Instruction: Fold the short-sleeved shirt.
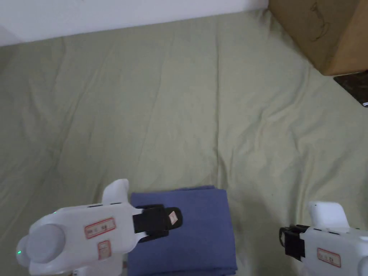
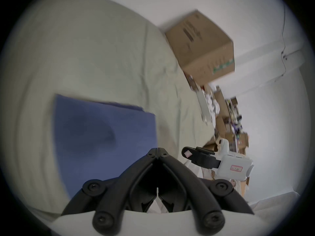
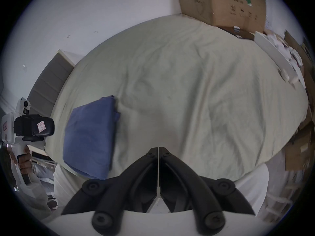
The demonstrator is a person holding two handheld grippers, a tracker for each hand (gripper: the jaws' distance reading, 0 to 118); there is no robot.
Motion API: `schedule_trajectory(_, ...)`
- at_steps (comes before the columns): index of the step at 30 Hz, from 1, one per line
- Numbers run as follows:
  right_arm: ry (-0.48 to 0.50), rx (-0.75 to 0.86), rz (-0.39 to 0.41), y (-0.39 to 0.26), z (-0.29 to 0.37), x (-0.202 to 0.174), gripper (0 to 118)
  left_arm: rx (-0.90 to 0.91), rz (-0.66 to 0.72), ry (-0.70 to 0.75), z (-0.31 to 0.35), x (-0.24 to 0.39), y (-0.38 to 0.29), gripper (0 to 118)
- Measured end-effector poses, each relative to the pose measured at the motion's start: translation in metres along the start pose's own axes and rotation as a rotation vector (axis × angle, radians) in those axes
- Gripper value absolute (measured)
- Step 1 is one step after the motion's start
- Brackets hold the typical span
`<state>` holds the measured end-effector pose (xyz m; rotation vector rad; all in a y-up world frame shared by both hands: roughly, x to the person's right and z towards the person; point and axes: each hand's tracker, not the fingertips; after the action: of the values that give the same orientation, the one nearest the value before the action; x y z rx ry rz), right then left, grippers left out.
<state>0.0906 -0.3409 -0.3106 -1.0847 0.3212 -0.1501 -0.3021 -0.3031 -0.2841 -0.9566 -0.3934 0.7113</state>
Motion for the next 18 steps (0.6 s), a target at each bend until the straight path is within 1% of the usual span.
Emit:
schedule_trajectory(2,0.027,0.011,0.052,0.010,-0.002,-0.018,1,0.060,0.016,0.047,0.028,-0.017,-0.005,0)
schedule_trajectory(6,0.089,0.032,0.175,0.031,-0.011,-0.065,1,0.099,0.129,0.041,0.060,-0.050,-0.022,0)
schedule_trajectory(10,0.161,0.027,0.217,0.043,-0.026,-0.110,1,0.150,0.204,0.028,0.073,-0.071,-0.038,0)
schedule_trajectory(13,0.131,0.002,0.324,0.041,-0.044,-0.139,1,0.161,0.232,0.014,0.077,-0.080,-0.047,0)
schedule_trajectory(15,0.144,-0.038,0.326,0.039,-0.060,-0.146,1,0.164,0.240,0.008,0.076,-0.076,-0.050,0)
schedule_trajectory(16,0.168,-0.075,0.317,0.038,-0.069,-0.147,1,0.163,0.247,0.005,0.076,-0.078,-0.051,0)
schedule_trajectory(18,0.169,-0.140,0.285,0.037,-0.083,-0.147,1,0.165,0.254,-0.003,0.078,-0.089,-0.053,0)
